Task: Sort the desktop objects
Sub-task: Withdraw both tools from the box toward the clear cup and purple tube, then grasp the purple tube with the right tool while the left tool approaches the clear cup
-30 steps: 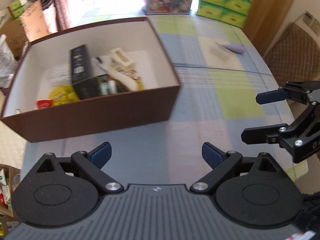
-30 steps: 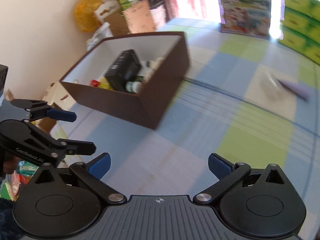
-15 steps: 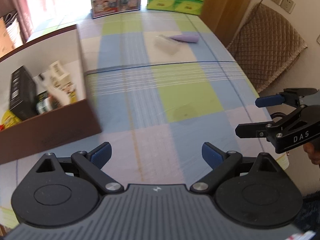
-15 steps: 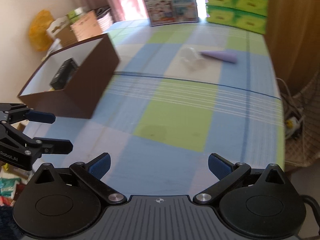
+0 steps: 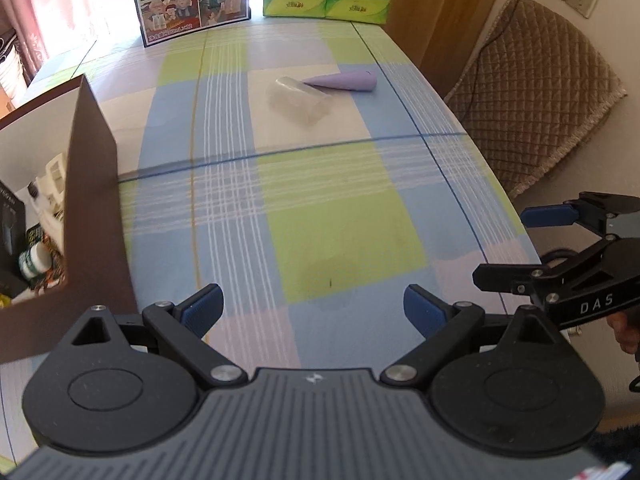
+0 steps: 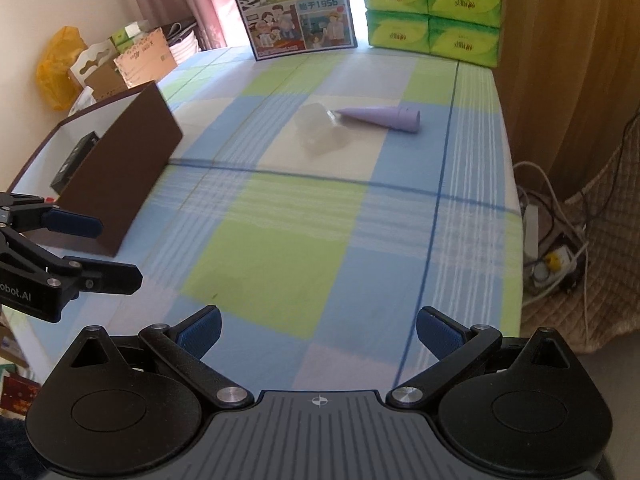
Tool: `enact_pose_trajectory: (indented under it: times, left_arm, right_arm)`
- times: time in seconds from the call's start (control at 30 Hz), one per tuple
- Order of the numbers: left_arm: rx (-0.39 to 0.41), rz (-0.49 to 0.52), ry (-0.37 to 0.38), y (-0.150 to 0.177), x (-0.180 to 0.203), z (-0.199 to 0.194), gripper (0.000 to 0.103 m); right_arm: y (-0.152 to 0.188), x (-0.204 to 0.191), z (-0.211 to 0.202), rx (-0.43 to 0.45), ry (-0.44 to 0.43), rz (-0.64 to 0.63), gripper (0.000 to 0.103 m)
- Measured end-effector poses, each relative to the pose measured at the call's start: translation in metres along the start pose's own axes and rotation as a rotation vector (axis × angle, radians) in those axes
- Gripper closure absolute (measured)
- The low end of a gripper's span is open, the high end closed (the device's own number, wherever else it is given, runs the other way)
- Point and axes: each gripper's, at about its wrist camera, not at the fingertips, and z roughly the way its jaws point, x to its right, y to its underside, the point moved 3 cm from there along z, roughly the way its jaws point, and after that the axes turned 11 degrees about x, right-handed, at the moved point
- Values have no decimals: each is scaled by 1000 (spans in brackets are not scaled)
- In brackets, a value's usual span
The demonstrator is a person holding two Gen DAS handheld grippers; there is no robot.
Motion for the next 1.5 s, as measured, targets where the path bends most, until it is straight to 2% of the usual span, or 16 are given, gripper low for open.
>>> enact_pose_trajectory:
  times: [0.2,0.4,0.53,0.77,1.1,1.3,1.37,1.4,1.5]
  left_arm:
    - [4,-21,-42,-28,2,37,8]
    - [9,-43,-70,-58,1,79,8]
    - [9,-83,-89,-78,-5,106,8]
    - [39,-146,-132,-111,-11,146,8]
    - [69,-203,-167,-149,-16,201,9]
    - [34,-199,-182,-157,-15,231,14]
    - [24,-207,-210,-156,-17,238,15]
    - [21,-205,-220,-156,-19,240,15]
    - [16,-199,-236,-153,-24,246,17]
  right_arm:
    - [-32,30,33,34,-9,-52,2]
    - [-65,51,73,107,-83,-184,2]
    - [-85,66,100,112,-124,-273,16]
    - [-117,94,136,122,-144,-328,30]
    - [-127,101,177,82,-155,-403,34]
    - [-127,102,197,64,-161,-399,35]
    - [-127,99,202,56,-162,-411,35]
    - [-127,97,205,53,-158,-421,36]
    - [-125,92,211,45,-166,-422,47]
